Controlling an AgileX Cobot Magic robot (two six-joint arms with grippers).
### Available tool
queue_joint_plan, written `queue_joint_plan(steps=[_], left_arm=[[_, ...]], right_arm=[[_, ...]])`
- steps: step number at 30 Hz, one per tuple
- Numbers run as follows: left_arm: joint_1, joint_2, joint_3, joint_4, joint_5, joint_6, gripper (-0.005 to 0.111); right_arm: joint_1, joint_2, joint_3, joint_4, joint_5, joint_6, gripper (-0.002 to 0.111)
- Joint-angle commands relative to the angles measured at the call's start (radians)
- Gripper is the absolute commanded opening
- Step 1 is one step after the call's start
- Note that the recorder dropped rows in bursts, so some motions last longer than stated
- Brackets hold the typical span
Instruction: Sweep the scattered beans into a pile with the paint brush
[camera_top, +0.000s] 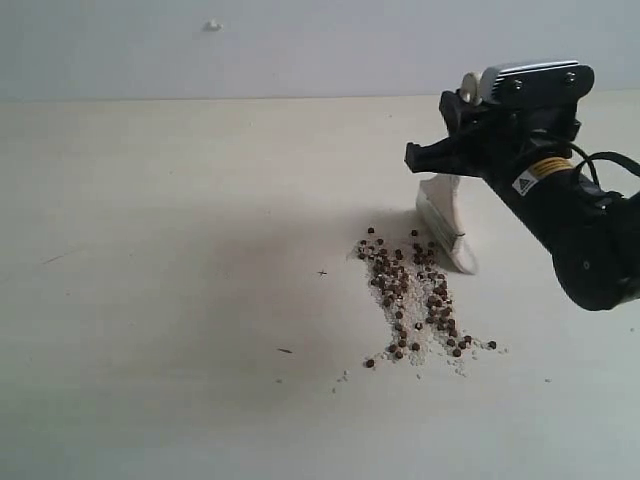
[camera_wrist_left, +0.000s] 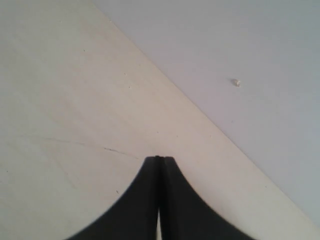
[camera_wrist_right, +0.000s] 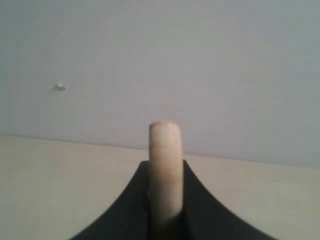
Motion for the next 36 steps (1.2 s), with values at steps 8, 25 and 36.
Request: queue_joint_plan(steps=[8, 25, 36], left_arm=[[-0.002, -0.007, 0.002, -0.005, 0.000, 0.006, 0.000], [-0.002, -0.007, 0.002, -0.005, 0.000, 0.006, 0.000], [-0.002, -0.007, 0.002, -0.005, 0.000, 0.006, 0.000]], right_arm=[[-0.003, -0.007, -0.002, -0.212, 0.059, 0.167, 0.000], [-0.003, -0.399, 0.104, 0.116, 0.232, -0.009, 0.000], [-0.003, -0.731, 0.438, 0.352, 0.204, -0.030, 0.000]])
